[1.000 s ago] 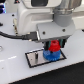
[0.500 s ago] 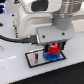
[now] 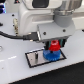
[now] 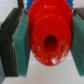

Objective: Insert the blue gear onto the right peg, followed by the red gear

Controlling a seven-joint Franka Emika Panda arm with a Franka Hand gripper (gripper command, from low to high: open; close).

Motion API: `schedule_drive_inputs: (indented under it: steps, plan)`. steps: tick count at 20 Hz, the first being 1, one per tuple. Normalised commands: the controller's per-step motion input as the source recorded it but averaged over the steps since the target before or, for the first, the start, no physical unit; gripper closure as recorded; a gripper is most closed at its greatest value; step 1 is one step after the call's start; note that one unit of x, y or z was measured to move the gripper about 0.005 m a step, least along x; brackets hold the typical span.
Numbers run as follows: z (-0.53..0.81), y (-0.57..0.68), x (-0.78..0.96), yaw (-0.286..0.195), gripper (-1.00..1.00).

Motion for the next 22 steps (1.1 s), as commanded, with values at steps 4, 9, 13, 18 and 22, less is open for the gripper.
schedule_drive_inputs:
  steps: [4,9,13,18,22]
  plan:
    - [0.01,-0.09,0.28,0.000,1.00]
    - [-0.08,-0.15,0.27,0.000,1.00]
    - [-0.07,-0.03,0.29,0.000,1.00]
    - [-0.10,-0.03,0.27,0.000,1.00]
    - [-0.24,-0.09,0.12,0.000,-1.00]
